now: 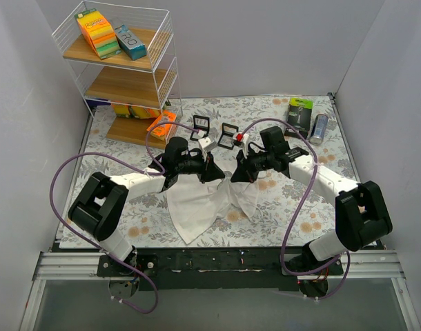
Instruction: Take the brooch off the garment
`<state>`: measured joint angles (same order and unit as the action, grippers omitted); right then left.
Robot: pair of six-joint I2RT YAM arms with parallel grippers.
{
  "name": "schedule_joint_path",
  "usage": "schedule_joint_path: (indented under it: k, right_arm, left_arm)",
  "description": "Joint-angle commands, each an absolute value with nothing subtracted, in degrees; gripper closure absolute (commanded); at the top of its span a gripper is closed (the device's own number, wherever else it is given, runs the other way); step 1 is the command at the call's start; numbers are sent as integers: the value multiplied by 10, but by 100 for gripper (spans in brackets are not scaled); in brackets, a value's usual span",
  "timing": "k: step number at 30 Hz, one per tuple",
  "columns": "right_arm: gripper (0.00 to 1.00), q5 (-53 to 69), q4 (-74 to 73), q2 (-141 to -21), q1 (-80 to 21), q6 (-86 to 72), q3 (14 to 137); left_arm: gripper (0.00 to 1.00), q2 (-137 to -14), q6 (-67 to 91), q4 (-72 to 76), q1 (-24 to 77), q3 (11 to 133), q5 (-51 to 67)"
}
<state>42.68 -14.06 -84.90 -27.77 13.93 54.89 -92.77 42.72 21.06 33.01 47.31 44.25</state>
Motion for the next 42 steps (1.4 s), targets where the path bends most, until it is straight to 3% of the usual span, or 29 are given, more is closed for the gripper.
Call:
schedule_joint_path:
  k: [1,10,17,19,23,24,27,35,38,39,42]
  right_arm:
    - [99,461,-189,-825,-279,181,603]
    - [99,466,-224,-803,-279,190,603]
    - [99,469,-266,-793,-279,225,602]
    - [83,443,-242,-789,-279,206,590]
    - [64,415,-208,-808,-288,194,570]
    - [53,406,-203,-813,-291,194,570]
    - [43,387,-183,-834,-297,196,570]
    - [38,367,-143,-869,-312,188,558]
    - [62,368,-140,-872,-318,192,556]
    - [77,369,-141,-869,-319,196,558]
    - [97,373,-157,-859,-318,207,577]
  left_arm:
    - [100,-904,390,214,334,467,446]
    - [100,-889,245,183,338,451,467]
    - [100,-896,234,192,339,454,432]
    - [100,-896,255,200,338,454,431]
    - [100,-894,304,209,339,460,431]
    - [100,-894,312,208,339,461,432]
    - [100,-890,337,208,339,463,439]
    - [100,-889,360,211,339,461,442]
    - [100,-892,362,208,339,461,443]
    - [100,-891,362,208,339,461,443]
    - [100,-895,351,211,339,456,446]
